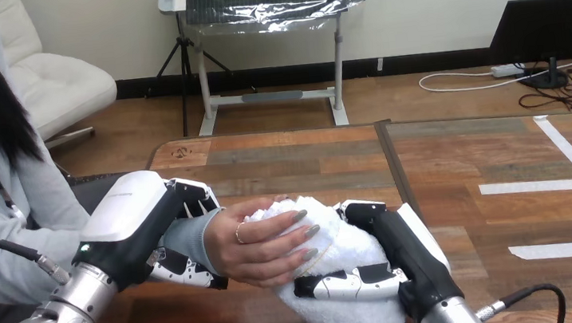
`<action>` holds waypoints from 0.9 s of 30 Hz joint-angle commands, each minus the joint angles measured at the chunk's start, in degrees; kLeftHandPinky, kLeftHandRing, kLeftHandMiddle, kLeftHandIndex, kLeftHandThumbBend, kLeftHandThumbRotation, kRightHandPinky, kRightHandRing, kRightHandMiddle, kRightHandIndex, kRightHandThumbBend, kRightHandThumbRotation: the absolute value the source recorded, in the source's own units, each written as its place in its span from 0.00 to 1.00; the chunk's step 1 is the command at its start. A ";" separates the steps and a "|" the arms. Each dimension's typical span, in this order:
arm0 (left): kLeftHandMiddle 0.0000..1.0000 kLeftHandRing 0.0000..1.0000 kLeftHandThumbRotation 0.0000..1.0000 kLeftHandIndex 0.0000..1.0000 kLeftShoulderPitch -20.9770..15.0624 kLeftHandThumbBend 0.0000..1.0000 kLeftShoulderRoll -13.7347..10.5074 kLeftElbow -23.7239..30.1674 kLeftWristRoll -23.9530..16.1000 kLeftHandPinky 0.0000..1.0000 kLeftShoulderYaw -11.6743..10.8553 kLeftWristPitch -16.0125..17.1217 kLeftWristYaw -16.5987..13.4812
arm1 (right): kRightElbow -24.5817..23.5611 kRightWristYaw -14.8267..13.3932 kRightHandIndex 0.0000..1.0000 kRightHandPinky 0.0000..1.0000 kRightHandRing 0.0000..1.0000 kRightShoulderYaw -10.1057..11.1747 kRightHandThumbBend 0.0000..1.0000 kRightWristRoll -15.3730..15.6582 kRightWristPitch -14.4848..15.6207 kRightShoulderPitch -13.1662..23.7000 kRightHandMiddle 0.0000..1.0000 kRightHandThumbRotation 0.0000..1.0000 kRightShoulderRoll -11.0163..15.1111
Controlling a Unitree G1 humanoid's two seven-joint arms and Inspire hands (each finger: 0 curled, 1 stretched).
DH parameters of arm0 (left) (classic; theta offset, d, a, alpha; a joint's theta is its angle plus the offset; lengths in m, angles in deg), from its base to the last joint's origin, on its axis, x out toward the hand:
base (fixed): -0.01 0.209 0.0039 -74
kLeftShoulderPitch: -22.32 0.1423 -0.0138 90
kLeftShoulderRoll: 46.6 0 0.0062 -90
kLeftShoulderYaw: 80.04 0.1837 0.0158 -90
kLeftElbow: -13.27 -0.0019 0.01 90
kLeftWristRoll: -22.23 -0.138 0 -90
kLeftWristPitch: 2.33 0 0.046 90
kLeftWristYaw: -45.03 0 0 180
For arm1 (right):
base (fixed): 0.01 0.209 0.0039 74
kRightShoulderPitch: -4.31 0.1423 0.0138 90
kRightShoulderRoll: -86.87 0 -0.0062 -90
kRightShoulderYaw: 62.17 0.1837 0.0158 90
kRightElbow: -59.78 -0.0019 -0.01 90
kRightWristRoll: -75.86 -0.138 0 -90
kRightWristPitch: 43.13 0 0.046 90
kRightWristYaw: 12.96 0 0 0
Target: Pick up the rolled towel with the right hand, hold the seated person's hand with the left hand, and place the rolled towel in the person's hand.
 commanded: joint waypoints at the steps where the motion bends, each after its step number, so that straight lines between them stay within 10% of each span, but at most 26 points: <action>1: 0.40 0.34 0.04 0.43 -3.34 1.00 2.80 0.91 1.25 0.29 -0.84 -0.32 -0.56 | -18.91 3.57 0.45 0.31 0.37 -0.24 0.79 -4.70 -2.14 3.64 0.44 0.00 1.48; 27: 0.40 0.33 0.04 0.43 -2.78 1.00 2.49 1.40 1.20 0.29 -1.02 0.01 -0.57 | -18.47 4.24 0.45 0.31 0.37 0.21 0.81 -4.69 -0.35 4.49 0.44 0.00 1.58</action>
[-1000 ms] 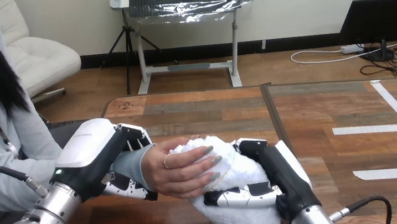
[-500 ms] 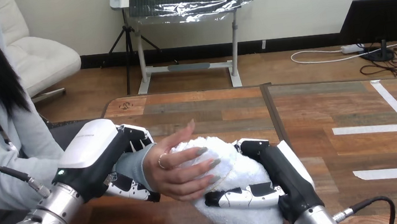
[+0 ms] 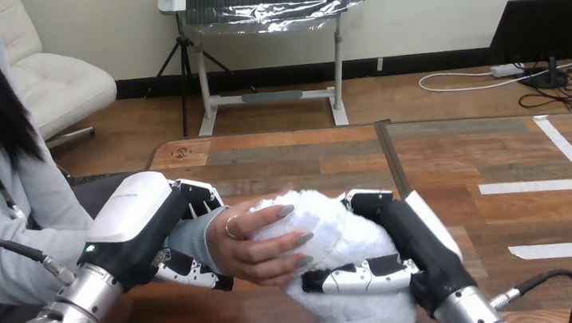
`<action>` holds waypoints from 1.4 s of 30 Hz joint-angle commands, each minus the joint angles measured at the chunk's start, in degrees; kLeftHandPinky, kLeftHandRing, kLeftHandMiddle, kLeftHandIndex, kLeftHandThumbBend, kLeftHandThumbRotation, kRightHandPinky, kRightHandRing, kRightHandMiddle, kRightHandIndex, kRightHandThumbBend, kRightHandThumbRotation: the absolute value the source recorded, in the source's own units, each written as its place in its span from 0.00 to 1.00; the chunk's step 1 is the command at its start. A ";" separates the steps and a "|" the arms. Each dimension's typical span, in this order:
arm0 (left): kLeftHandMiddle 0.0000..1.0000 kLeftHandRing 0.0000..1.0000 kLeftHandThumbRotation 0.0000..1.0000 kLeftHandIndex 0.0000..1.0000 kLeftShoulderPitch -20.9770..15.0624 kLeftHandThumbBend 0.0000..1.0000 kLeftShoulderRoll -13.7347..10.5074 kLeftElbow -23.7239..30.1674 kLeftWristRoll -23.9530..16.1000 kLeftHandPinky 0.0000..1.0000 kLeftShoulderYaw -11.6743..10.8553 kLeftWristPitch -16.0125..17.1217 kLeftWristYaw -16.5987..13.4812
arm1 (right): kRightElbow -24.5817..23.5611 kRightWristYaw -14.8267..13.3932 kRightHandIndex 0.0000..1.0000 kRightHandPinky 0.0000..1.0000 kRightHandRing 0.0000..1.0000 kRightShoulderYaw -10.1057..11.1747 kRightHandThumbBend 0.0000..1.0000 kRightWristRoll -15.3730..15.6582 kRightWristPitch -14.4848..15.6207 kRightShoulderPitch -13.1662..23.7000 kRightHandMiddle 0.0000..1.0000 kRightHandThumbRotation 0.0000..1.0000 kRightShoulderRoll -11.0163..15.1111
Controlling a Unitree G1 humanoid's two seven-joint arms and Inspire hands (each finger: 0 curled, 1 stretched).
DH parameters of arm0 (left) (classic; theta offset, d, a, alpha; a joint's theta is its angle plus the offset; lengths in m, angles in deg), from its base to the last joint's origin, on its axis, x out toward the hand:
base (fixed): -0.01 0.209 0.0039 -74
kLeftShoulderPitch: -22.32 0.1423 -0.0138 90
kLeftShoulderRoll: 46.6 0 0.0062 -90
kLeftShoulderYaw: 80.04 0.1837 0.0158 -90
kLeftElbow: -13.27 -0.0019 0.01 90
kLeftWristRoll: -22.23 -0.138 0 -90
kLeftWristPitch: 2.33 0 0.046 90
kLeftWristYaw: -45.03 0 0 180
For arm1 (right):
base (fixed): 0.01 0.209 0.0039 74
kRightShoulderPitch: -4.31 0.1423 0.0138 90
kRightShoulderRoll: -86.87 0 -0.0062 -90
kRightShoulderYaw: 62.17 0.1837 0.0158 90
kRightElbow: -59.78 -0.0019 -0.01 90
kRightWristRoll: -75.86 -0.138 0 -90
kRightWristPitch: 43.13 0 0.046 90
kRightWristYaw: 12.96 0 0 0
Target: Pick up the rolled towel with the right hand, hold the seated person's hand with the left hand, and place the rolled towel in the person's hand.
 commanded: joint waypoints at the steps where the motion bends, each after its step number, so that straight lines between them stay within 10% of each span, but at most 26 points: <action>1: 0.40 0.33 0.04 0.43 -2.80 1.00 1.61 1.40 1.10 0.29 -1.06 -0.14 -0.68 | -10.25 0.76 0.45 0.31 0.37 -0.01 0.81 -2.96 -3.41 6.01 0.44 0.00 -0.87; 42: 0.49 0.44 0.09 0.51 -2.29 1.00 1.89 1.49 0.54 0.42 -1.22 0.32 -2.42 | -8.13 -2.11 0.54 0.40 0.45 -0.38 0.87 1.83 -1.56 6.63 0.51 0.00 0.45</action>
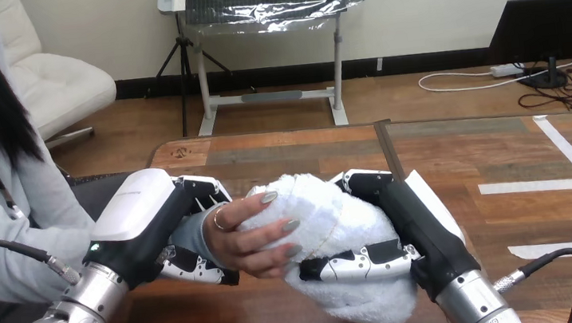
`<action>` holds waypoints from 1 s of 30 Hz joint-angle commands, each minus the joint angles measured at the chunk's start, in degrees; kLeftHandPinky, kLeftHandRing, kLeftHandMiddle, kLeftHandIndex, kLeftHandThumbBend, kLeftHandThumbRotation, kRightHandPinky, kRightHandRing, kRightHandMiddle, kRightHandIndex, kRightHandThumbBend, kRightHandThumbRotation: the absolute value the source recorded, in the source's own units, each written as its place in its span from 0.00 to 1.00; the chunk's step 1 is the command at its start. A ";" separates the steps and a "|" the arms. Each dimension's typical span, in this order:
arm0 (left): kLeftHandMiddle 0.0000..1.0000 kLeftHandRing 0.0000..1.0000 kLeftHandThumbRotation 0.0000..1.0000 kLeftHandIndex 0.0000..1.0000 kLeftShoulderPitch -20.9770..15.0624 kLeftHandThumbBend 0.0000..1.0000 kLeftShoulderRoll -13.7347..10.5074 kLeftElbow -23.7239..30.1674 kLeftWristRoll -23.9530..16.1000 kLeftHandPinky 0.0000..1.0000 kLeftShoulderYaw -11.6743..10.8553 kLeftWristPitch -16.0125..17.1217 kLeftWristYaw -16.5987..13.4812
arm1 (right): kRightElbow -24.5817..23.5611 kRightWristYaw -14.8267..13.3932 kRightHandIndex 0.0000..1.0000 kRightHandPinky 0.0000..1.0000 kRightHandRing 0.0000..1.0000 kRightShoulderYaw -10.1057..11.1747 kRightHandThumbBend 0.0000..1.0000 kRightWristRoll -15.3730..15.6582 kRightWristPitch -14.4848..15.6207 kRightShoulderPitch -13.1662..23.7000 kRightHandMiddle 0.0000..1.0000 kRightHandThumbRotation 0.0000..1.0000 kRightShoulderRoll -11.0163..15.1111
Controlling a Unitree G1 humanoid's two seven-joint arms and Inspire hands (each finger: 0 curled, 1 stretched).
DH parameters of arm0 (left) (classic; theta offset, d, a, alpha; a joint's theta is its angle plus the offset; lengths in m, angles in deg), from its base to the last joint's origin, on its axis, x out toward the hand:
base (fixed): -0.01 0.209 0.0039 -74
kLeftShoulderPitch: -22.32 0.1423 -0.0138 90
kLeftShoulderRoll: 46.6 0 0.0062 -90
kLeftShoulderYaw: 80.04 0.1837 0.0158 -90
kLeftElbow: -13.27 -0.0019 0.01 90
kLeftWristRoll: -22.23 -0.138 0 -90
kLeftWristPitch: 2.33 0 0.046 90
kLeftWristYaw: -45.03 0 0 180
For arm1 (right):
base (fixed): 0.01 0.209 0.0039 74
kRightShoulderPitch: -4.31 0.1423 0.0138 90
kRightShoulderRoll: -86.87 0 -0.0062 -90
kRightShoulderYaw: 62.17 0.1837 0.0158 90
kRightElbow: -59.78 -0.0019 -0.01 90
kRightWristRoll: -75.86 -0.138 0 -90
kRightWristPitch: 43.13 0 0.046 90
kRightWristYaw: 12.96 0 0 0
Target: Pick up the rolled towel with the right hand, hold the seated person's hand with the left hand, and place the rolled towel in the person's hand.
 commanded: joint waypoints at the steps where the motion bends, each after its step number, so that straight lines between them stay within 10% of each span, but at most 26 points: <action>1: 0.49 0.44 0.10 0.51 -2.25 1.00 0.91 1.44 0.71 0.43 -1.01 0.07 -0.98 | -3.87 -0.54 0.54 0.40 0.45 -0.13 0.87 -0.37 -1.43 6.06 0.52 0.00 -0.71; 30: 0.53 0.49 0.11 0.56 -1.72 1.00 0.79 2.24 1.34 0.46 -1.53 -0.07 -0.69 | -5.20 0.81 0.59 0.48 0.54 -0.43 0.88 0.83 3.31 6.65 0.58 0.03 0.62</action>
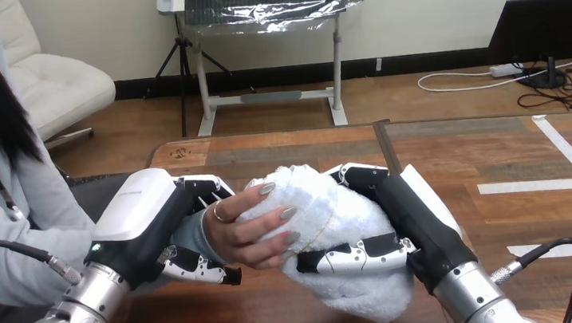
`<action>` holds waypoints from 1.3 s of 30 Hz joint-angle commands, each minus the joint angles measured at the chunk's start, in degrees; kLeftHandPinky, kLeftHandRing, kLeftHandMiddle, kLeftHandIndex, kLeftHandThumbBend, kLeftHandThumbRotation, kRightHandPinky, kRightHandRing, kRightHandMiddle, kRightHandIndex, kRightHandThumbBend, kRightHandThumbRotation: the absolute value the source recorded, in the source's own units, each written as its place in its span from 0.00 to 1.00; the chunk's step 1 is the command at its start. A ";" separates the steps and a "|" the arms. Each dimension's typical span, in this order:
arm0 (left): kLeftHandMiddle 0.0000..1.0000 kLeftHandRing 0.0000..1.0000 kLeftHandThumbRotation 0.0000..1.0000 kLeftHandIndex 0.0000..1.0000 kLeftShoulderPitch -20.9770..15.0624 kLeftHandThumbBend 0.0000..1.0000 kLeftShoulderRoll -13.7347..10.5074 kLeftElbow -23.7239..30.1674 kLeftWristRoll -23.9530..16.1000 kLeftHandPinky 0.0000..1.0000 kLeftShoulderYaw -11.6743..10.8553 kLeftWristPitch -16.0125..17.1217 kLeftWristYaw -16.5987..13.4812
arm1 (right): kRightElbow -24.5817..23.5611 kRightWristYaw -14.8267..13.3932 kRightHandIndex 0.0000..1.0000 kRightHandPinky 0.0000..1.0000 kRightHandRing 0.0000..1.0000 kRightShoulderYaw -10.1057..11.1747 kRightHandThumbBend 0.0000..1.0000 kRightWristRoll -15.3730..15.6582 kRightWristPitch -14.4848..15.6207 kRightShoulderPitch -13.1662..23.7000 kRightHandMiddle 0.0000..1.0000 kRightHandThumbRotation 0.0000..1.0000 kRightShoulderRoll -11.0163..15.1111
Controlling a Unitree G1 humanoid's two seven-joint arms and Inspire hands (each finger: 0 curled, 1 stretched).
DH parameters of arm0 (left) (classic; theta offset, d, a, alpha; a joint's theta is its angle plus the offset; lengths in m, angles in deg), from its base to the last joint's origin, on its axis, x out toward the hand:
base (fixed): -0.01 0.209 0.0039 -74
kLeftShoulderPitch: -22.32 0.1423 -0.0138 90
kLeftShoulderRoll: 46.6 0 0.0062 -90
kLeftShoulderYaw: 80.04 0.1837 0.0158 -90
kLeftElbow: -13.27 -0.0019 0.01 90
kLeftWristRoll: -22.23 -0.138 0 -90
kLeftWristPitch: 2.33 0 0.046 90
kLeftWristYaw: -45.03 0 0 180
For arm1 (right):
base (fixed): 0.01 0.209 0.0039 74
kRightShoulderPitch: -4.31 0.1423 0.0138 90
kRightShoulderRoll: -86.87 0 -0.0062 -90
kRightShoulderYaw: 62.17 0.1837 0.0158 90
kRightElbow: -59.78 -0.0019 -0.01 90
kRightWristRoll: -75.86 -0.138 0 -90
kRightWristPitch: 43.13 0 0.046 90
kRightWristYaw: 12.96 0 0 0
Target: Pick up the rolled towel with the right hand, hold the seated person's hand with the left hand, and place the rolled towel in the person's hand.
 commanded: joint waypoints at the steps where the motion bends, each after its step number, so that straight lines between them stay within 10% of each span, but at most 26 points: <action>1: 0.53 0.49 0.11 0.56 -1.70 1.00 0.54 2.24 1.30 0.46 -1.53 -0.06 -0.71 | -3.83 0.47 0.59 0.49 0.54 -0.22 0.88 -0.65 -0.31 5.54 0.58 0.03 0.19; 18: 0.62 0.58 0.11 0.65 -1.28 1.00 0.47 3.08 1.46 0.52 -2.00 0.21 -1.55 | -5.10 2.30 0.78 0.72 0.77 -0.38 0.95 0.43 3.22 5.96 0.77 0.28 1.53; 39: 0.89 0.88 0.30 0.90 -0.14 1.00 0.16 5.88 -0.23 0.84 -1.50 -2.02 -4.18 | -5.10 4.92 1.00 1.00 1.00 -0.95 1.00 1.14 5.61 6.77 0.99 0.70 3.77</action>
